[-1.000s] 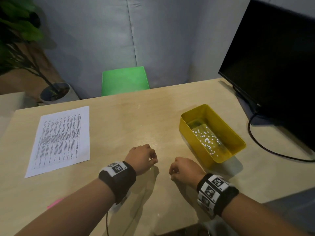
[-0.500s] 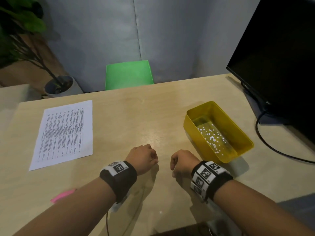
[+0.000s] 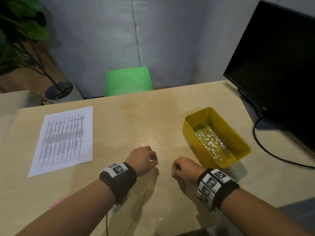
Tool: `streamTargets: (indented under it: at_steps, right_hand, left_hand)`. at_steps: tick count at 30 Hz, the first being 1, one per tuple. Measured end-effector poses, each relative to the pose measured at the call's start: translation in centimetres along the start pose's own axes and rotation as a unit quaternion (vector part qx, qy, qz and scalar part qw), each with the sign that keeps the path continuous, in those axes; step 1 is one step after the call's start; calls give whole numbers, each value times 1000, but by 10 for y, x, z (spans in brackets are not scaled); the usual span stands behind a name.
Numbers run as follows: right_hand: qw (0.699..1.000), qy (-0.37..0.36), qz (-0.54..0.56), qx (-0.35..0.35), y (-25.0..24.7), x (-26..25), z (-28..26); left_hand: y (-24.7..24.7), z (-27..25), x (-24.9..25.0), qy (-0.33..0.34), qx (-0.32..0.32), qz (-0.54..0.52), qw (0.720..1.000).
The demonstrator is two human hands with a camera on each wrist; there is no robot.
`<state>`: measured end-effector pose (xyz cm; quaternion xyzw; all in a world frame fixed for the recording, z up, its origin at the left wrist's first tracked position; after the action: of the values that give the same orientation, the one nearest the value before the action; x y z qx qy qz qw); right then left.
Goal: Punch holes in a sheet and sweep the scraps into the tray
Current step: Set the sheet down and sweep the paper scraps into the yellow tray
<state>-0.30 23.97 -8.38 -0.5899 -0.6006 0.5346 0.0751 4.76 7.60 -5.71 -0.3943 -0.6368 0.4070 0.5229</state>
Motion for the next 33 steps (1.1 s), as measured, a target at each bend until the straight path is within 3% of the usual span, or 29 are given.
streamTargets:
  at_steps: [7,18,24,33]
  right_hand:
    - [999,14,18,40,-8,5,-1]
    - [998,24,-55,24,0,-9,7]
    - [1000,9,7,7,-7,-13,9]
    - [998,-11,7,58,-34,-20,15]
  left_hand:
    - [-4,4,4,11,9,2,1000]
    - [-1,3,0,2,3,0,1000]
    - [-5,7,2,6,8,-3,1000]
    - [-16,18,10,19,9,-2,1000]
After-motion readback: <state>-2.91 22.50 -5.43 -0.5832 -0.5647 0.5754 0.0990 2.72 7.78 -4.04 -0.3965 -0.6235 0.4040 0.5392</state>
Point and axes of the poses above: each hand's wrist, its own z-axis towards the middle knuckle, its own y-axis out of the palm, x = y × z, the point moved 4 cm from there along z, towards the middle knuckle, and after that the axes turned 11 degrees about x, right-handed, at the moved point
